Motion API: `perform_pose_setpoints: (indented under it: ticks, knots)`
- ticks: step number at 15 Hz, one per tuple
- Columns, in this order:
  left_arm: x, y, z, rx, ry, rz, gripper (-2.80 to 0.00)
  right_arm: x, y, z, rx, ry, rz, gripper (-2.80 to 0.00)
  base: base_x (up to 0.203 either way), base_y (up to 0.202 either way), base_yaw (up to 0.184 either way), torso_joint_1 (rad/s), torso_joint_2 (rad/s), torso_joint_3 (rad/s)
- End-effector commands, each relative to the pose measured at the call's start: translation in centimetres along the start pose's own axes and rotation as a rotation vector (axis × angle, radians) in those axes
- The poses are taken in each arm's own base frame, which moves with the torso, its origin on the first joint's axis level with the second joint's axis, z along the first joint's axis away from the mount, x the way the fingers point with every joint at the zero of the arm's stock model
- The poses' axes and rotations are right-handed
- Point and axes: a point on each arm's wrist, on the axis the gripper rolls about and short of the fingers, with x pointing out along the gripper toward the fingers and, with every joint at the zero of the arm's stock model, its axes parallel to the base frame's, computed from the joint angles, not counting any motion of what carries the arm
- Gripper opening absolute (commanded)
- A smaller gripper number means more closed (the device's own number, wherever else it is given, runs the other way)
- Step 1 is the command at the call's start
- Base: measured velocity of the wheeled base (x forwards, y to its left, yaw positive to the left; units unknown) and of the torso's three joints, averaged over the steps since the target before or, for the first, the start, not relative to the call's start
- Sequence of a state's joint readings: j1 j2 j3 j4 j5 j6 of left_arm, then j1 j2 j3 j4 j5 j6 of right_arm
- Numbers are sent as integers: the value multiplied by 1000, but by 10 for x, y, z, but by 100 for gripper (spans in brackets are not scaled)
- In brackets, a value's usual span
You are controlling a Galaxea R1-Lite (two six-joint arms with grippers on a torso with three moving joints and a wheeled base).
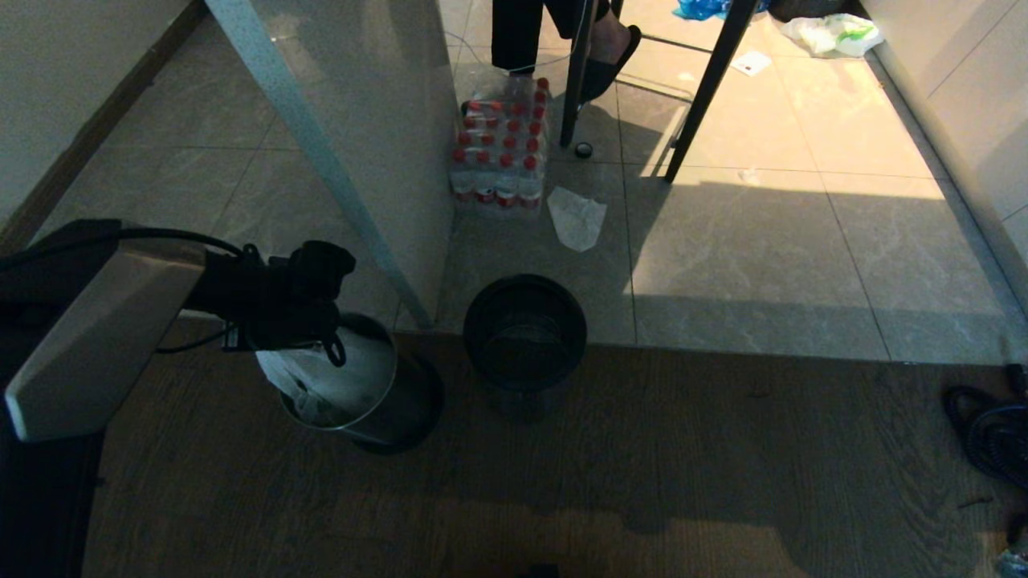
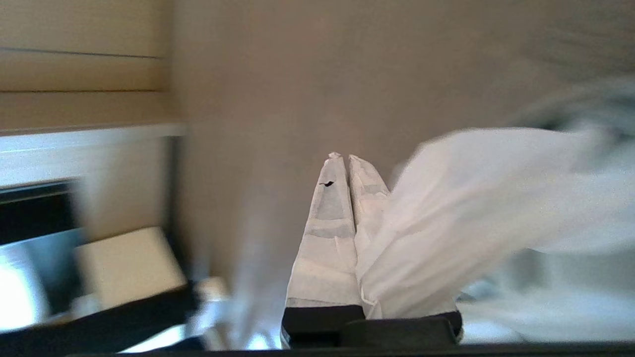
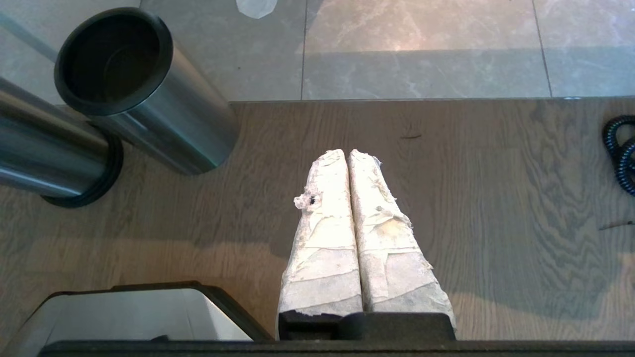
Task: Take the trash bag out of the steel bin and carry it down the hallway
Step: Pick up the trash bag
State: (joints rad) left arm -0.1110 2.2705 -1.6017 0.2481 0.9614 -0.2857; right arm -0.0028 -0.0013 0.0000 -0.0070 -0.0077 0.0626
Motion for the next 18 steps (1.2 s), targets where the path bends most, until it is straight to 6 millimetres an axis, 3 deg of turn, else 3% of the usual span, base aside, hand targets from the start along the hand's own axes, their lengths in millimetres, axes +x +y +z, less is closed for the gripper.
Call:
perform_pose_setpoints:
  ticks: [1, 3, 6, 14, 18]
  knots:
    - [-21, 11, 10, -48, -10, -96, -280, 0, 0, 0, 0, -1, 0, -280, 0, 0, 0, 0, 0, 0]
    - [-44, 19, 16, -132, 6, -243, -280, 0, 0, 0, 0, -1, 0, -280, 0, 0, 0, 0, 0, 0]
    - [-85, 51, 26, -242, 41, -466, -280, 0, 0, 0, 0, -1, 0, -280, 0, 0, 0, 0, 0, 0]
    - [-182, 173, 59, -474, -115, -746, -280, 0, 0, 0, 0, -1, 0, -280, 0, 0, 0, 0, 0, 0]
    - [-213, 197, 79, -486, -243, -807, -280, 0, 0, 0, 0, -1, 0, -280, 0, 0, 0, 0, 0, 0]
